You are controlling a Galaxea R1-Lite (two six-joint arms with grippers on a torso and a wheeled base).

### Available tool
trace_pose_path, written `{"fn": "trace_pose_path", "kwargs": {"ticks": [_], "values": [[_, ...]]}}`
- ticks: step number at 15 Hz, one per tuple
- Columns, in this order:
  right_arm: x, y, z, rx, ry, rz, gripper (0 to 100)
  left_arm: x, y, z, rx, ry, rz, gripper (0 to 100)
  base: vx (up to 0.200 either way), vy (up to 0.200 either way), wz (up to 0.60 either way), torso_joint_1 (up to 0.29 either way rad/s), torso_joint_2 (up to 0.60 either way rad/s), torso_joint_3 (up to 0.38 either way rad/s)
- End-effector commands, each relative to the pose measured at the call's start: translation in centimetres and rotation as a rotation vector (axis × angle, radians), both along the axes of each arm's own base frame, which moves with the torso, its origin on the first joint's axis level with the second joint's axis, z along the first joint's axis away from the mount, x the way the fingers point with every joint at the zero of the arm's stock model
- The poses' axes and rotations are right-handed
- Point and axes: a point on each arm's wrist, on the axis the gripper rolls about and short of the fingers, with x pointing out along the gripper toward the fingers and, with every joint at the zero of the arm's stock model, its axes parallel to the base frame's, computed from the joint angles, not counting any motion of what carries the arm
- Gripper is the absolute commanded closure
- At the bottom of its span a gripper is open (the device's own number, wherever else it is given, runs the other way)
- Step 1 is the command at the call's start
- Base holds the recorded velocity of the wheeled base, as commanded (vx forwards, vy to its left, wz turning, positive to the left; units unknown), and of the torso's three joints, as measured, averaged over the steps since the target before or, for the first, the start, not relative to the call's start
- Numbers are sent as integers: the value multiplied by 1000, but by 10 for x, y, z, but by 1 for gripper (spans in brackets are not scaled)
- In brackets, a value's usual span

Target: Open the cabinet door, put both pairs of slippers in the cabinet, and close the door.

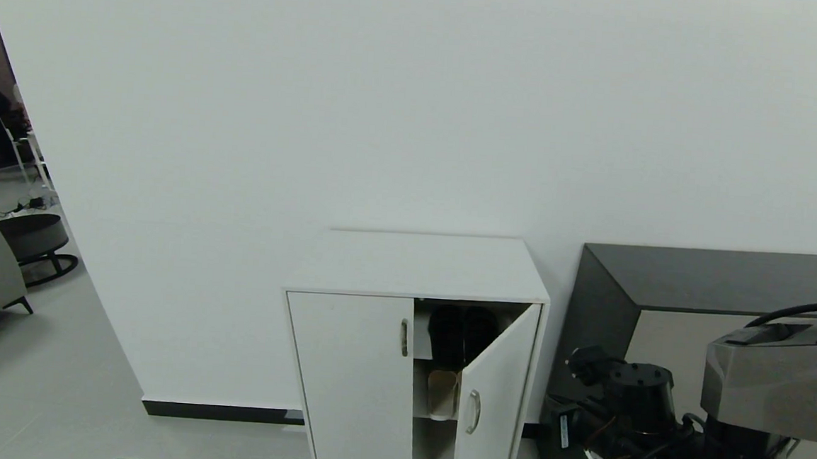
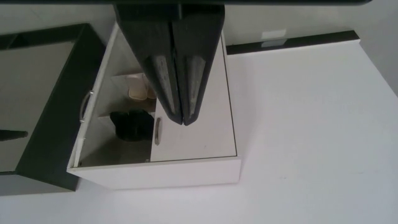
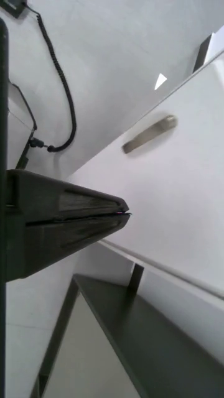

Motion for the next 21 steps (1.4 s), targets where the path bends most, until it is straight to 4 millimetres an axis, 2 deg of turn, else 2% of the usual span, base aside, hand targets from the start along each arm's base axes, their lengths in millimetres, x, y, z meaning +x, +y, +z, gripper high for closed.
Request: {"fn": "trace_pose_path", "kwargs": {"ticks": [1,5,10,13,14,18,21], "values": [[-2,7,-3,17,11,14,100,0,0,0,1,1,0,100,0,0,0,0,0,0],[-11,28,1,67,-8,67,100,0,0,0,-1,1,-2,100,50,0,0,-2,1,1],[-14,32,1,69,-7,83,100,0,0,0,-1,1,0,100,200,0,0,2,-1,7],[-23,40,1,74,-3,116,100,0,0,0,-1,1,0,100,200,0,0,4,6,1],[-23,40,0,74,-3,117,100,0,0,0,-1,1,-2,100,0,0,0,0,0,0],[-12,46,-6,89,-12,110,100,0,0,0,1,1,-2,100,0,0,0,0,0,0],[7,59,-15,102,-34,109,100,0,0,0,2,0,-2,100,0,0,0,0,0,0]]}}
